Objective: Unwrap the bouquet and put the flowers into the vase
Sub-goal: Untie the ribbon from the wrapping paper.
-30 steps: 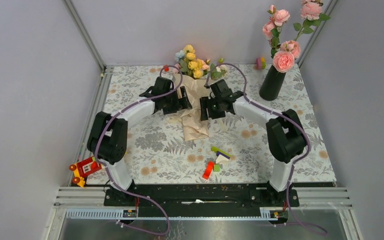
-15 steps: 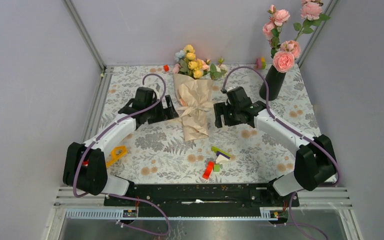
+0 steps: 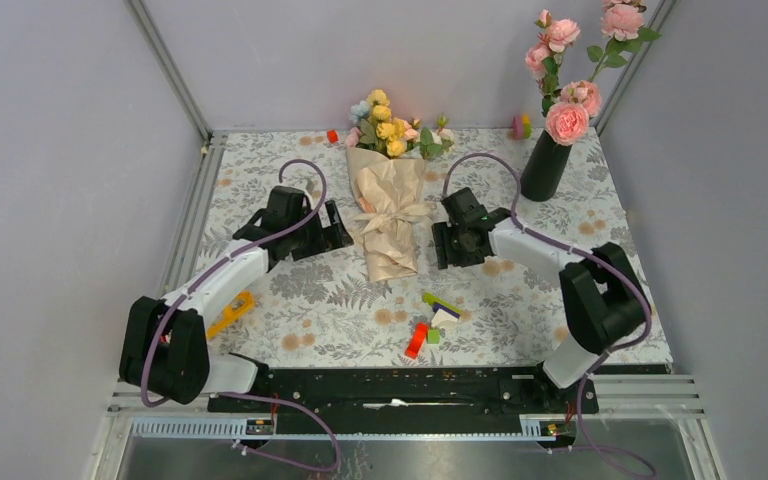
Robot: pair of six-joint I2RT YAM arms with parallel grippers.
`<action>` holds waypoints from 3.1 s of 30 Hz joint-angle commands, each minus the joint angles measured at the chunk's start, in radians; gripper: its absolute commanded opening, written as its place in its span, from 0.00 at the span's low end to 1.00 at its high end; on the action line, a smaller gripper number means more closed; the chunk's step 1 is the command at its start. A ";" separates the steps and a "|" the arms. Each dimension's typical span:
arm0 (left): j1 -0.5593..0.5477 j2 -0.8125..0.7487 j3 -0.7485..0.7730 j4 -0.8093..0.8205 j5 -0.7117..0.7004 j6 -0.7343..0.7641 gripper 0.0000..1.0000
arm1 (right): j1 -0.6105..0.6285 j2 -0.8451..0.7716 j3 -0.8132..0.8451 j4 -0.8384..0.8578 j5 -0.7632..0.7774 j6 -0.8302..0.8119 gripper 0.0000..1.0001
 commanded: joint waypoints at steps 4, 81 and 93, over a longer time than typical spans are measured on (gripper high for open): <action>0.008 -0.064 -0.014 0.044 -0.059 0.001 0.92 | 0.021 0.099 0.053 0.023 0.076 0.017 0.59; 0.013 0.090 -0.114 0.363 -0.006 -0.165 0.85 | -0.027 0.331 0.336 0.149 0.051 -0.092 0.63; 0.014 0.100 -0.085 0.361 -0.018 -0.170 0.75 | -0.036 0.441 0.413 0.137 0.053 -0.104 0.55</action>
